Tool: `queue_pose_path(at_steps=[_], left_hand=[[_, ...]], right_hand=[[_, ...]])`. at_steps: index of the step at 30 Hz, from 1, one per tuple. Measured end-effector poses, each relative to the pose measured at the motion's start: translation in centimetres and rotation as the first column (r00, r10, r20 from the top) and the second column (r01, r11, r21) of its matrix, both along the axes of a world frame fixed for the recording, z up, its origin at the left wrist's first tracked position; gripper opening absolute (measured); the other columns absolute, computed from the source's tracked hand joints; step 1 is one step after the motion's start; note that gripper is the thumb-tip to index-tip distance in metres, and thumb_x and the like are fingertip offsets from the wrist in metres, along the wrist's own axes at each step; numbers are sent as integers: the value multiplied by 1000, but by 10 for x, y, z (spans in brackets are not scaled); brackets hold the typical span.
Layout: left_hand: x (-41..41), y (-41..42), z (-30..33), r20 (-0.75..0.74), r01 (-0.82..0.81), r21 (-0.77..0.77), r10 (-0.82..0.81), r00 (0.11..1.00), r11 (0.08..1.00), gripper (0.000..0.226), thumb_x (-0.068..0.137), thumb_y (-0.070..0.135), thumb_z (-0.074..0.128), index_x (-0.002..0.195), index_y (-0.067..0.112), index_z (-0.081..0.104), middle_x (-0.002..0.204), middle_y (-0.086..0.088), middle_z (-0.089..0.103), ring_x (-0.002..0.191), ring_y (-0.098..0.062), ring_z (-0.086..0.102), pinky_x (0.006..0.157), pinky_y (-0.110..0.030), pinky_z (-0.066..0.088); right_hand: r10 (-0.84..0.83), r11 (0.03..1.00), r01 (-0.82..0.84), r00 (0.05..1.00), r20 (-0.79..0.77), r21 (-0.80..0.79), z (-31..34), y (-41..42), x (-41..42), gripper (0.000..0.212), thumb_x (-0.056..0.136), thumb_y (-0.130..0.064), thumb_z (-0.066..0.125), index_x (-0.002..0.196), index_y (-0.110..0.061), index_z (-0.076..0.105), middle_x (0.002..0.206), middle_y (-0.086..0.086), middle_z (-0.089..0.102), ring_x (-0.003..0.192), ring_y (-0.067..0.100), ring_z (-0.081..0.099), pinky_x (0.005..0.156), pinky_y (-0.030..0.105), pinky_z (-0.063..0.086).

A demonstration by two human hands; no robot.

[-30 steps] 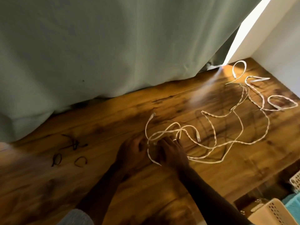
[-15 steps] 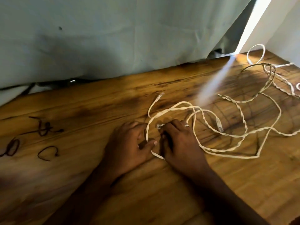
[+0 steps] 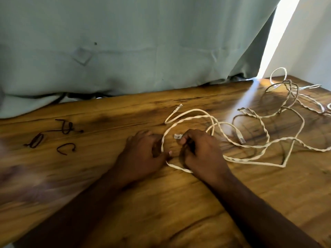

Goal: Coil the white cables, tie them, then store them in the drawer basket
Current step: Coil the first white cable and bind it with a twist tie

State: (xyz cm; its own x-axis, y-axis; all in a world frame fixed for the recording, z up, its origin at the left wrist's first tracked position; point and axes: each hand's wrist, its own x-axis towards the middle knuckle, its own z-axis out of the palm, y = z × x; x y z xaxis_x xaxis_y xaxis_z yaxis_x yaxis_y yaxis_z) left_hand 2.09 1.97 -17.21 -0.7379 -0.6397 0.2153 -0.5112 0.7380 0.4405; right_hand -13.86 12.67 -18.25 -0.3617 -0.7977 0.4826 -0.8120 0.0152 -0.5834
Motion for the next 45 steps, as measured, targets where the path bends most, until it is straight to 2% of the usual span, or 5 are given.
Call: queue_pose_path(at_steps=[10,25,30,35,45], left_hand=[[3,-10,8,-476,-99,292,235,847,951,15,86,13,72,95,23,66,76,3,61,66,-8,53,65,-26,46],[-2,-4,8,-469,-263,283,372,801,923,31,77,14,82,99,25,63,89,8,63,81,-7,61,65,-15,47],[-2,10,16,-554,-139,-153,32,832,978,13,81,28,75,88,21,67,76,9,59,71,-9,55,63,-26,44],[-6,29,11,35,305,-357,-314,949,883,34,83,56,65,98,25,66,95,10,67,88,-4,56,81,-26,42],[21,17,10,-259,8,-510,-162,952,860,30,77,5,64,97,25,75,136,-8,58,134,-26,43,106,-50,35]], right_hand=[[-90,995,89,995,33,46,15,6,6,21,77,-11,71,94,-25,70,91,-10,65,88,9,59,75,27,47],[34,987,-25,998,-58,158,14,-29,-7,22,74,-10,64,93,-22,65,87,-2,69,84,20,65,76,36,54],[-10,977,21,999,-53,214,14,-39,-12,11,82,-14,63,89,-15,71,91,6,73,89,25,67,77,38,55],[-100,988,89,992,83,124,15,-21,-10,18,88,-17,58,70,-17,61,73,3,66,69,18,61,61,28,39],[85,995,-58,918,388,-82,18,2,3,17,94,-12,60,79,-19,60,57,4,61,44,14,54,50,32,45]])
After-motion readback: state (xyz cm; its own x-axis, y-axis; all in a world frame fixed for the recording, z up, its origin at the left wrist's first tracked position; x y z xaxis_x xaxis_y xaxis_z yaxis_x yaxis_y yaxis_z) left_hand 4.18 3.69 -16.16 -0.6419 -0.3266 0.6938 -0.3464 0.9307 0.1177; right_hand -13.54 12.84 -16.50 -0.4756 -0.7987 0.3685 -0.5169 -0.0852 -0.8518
